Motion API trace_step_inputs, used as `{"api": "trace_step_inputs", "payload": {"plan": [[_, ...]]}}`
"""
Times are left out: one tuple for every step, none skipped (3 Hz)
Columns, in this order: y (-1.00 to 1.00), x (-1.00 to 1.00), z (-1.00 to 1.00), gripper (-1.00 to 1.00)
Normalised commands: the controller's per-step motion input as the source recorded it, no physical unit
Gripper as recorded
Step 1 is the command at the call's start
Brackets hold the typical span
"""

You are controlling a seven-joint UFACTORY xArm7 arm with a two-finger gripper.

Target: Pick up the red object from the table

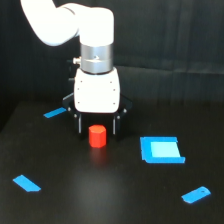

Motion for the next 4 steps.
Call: {"api": "trace_step_inputs", "payload": {"plan": [[-0.31,0.02,-0.10,0.33],[0.04,0.01,-0.21,-0.95],[0.01,0.04,-0.12,-0.99],[0.00,0.02,-0.05,-1.00]]}}
